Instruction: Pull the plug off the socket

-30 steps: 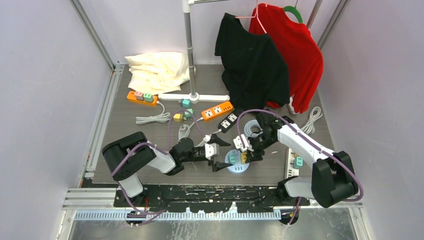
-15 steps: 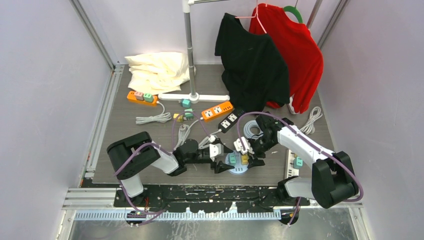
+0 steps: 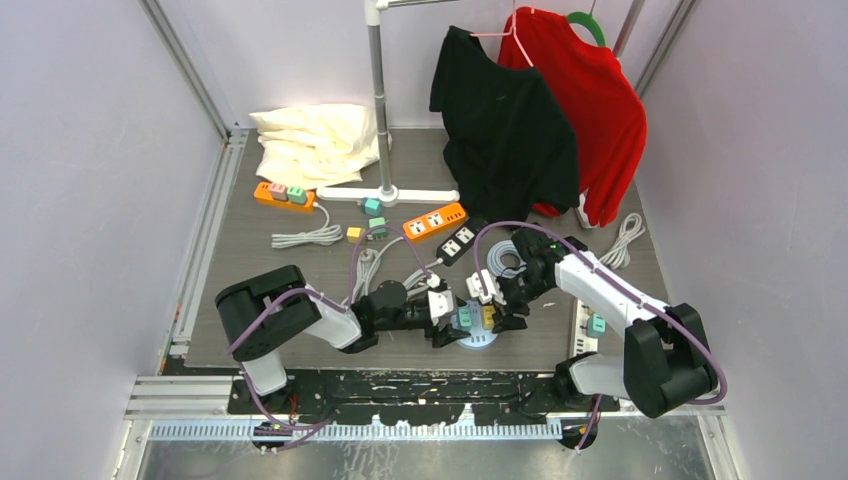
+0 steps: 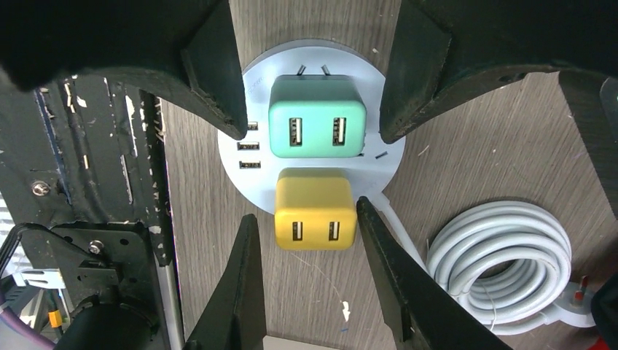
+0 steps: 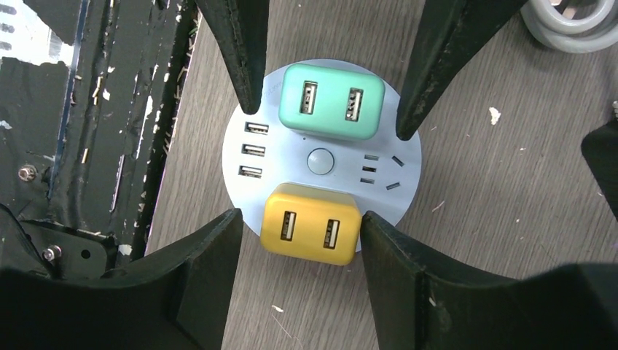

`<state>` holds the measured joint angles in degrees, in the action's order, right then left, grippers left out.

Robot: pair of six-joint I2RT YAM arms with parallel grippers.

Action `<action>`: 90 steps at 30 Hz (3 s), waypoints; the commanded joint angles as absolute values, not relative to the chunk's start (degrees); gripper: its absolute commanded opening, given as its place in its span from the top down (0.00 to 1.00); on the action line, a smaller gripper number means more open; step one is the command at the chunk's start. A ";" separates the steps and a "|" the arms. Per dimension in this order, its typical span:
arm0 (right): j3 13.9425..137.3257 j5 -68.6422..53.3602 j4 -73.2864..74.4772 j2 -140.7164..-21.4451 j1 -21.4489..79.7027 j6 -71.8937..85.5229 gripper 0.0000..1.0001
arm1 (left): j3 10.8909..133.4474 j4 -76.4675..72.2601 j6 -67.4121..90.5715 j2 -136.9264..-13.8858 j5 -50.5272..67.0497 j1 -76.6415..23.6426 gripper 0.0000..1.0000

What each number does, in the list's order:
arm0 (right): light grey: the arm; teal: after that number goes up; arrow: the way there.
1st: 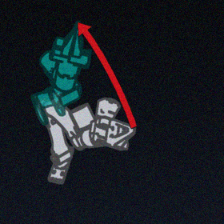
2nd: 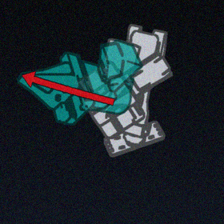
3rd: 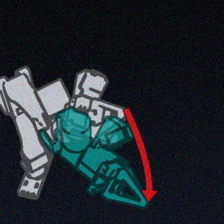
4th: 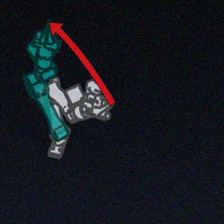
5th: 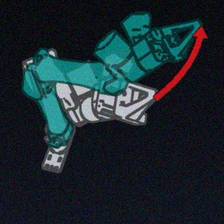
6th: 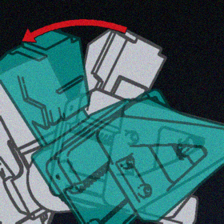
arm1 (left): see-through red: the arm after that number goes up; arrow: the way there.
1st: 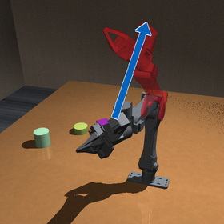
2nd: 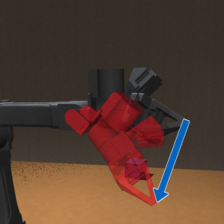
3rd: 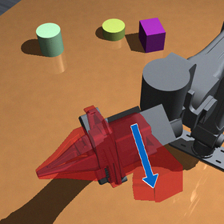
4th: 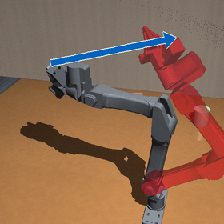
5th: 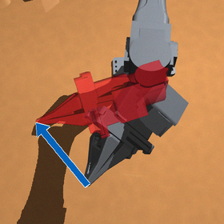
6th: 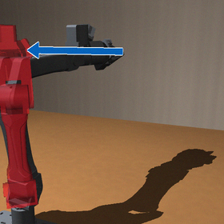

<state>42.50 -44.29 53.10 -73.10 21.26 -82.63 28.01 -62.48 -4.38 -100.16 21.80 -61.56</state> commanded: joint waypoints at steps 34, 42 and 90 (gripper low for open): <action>45.20 -50.13 45.89 -73.70 22.96 -68.28 0.99 | 33.46 -54.40 -5.73 -100.02 22.42 -61.79 1.00; 44.57 -44.82 49.77 -70.65 16.63 -74.81 0.99 | 33.50 -53.86 -4.75 -99.71 22.50 -61.13 1.00; 45.57 -53.75 63.56 -73.15 9.84 -90.25 0.99 | 38.00 -44.78 -3.60 -101.30 25.21 -60.38 1.00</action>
